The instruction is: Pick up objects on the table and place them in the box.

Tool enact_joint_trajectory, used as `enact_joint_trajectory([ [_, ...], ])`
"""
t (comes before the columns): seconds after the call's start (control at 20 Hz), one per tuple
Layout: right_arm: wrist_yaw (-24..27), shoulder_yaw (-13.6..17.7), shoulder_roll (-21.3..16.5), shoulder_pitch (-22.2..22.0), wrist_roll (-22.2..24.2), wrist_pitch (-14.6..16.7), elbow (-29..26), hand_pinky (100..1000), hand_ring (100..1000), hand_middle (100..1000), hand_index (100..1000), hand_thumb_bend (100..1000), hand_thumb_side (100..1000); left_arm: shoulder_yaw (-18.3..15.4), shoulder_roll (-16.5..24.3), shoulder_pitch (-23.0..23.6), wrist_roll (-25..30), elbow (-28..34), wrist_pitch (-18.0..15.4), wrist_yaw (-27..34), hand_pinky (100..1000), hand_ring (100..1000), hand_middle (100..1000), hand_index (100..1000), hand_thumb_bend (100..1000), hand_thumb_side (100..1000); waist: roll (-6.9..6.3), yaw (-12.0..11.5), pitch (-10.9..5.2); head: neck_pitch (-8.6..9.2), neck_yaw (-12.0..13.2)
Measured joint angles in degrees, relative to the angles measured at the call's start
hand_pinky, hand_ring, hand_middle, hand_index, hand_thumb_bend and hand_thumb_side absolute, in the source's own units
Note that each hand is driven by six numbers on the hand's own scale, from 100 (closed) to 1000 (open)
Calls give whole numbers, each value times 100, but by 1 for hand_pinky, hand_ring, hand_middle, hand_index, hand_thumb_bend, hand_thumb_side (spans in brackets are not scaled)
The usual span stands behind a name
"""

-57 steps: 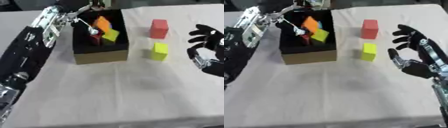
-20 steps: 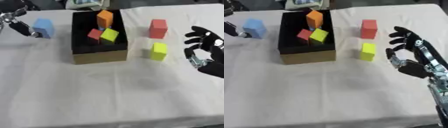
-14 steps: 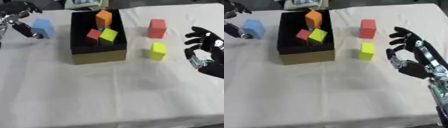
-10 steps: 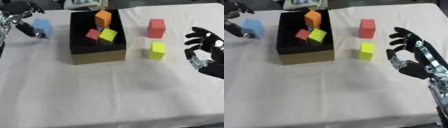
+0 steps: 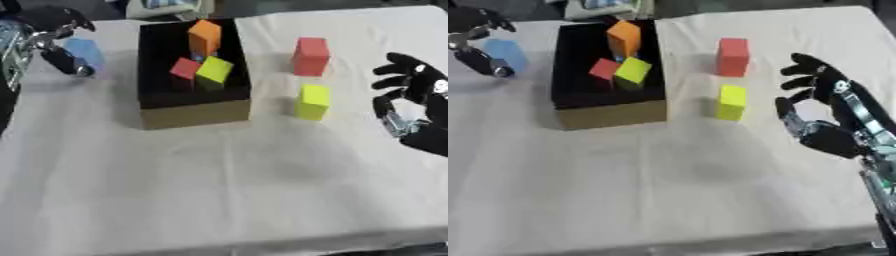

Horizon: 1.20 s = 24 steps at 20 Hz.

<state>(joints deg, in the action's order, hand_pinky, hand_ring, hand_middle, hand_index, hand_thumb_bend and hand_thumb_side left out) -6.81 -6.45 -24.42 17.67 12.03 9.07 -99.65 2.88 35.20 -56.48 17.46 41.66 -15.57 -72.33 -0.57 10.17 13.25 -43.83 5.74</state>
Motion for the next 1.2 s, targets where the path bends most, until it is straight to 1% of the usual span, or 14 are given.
enact_joint_trajectory([
  [0.15, 12, 0, 0, 2, 4, 2, 1, 653, 759, 798, 964, 177, 369, -10, 0, -1, 17, -31, 26, -153, 894, 841, 823, 883, 487, 221, 0, -1, 5, 0, 0],
  [0.45, 19, -2, 1, 21, 7, 3, 2, 653, 759, 798, 964, 171, 370, -72, 0, -3, -50, -110, 98, -364, 887, 825, 805, 874, 421, 178, 0, -1, 17, 0, 1],
  [0.75, 20, -2, 3, 22, 7, 3, 4, 653, 759, 798, 964, 165, 371, -81, 0, -1, -302, -136, 193, -562, 875, 810, 789, 866, 379, 153, 0, 3, 19, 0, 1],
  [0.95, 20, 0, 4, 22, 7, 3, 6, 653, 759, 797, 964, 161, 372, -104, 0, 7, -483, -172, 226, -649, 854, 771, 737, 828, 340, 129, 0, 3, 19, 0, 0],
  [1.05, 20, 1, 7, 22, 7, 3, 6, 653, 759, 797, 964, 159, 372, -106, 0, 13, -521, -205, 220, -651, 834, 738, 685, 793, 315, 117, 0, 3, 19, 0, 0],
  [1.1, 20, 1, 13, 22, 7, 3, 6, 653, 759, 797, 964, 159, 372, -107, 0, 15, -523, -212, 218, -642, 834, 738, 685, 793, 315, 117, 0, 3, 19, 0, -1],
  [1.15, 20, 2, 20, 22, 7, 4, 7, 653, 759, 798, 964, 156, 372, -109, 0, 15, -521, -221, 215, -631, 820, 703, 633, 756, 293, 106, 0, 3, 19, 0, -1],
  [1.2, 20, 2, 28, 22, 6, 4, 7, 653, 759, 798, 964, 156, 372, -114, 0, 15, -517, -222, 211, -613, 820, 703, 633, 756, 293, 106, 0, 3, 19, 0, -1],
])
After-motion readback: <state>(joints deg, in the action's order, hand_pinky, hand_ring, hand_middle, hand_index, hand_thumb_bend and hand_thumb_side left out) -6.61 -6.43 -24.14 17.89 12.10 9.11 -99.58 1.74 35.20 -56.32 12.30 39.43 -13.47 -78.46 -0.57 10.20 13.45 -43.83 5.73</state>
